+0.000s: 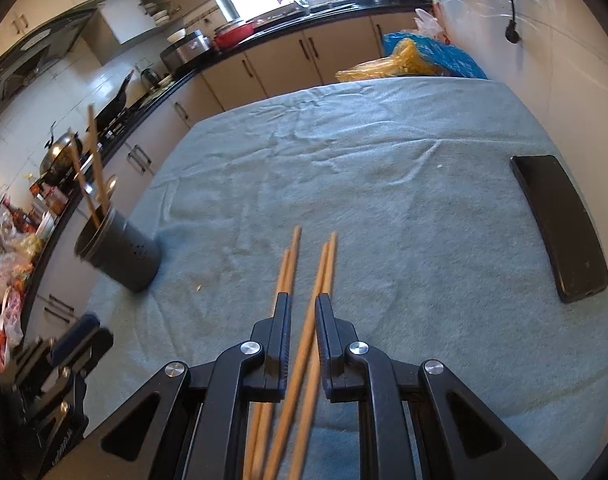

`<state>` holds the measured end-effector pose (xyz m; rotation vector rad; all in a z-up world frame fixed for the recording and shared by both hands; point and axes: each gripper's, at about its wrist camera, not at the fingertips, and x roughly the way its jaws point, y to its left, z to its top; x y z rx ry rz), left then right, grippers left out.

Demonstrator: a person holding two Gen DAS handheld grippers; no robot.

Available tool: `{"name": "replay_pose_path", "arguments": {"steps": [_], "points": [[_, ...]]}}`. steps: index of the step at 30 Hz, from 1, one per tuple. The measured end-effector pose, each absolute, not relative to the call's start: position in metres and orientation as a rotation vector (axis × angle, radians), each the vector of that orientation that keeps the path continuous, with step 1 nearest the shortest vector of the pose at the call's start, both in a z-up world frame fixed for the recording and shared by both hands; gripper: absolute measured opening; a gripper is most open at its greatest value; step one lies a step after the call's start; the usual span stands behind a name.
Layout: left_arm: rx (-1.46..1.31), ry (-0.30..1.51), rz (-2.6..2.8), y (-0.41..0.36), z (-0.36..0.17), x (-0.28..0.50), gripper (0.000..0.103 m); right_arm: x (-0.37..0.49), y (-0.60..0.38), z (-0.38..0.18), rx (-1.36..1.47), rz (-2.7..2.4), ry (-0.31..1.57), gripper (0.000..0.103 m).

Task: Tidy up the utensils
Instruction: 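Move both open tools over the remaining chopsticks on the cloth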

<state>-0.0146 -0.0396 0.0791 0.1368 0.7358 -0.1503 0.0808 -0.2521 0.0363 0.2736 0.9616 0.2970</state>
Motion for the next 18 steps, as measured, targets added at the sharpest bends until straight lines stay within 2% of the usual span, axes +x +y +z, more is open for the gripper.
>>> {"name": "replay_pose_path", "arguments": {"steps": [18], "points": [[0.081,0.812,-0.17,-0.023,0.064,0.0,0.02,0.138,-0.228,-0.008,0.15,0.233,1.131,0.013]]}}
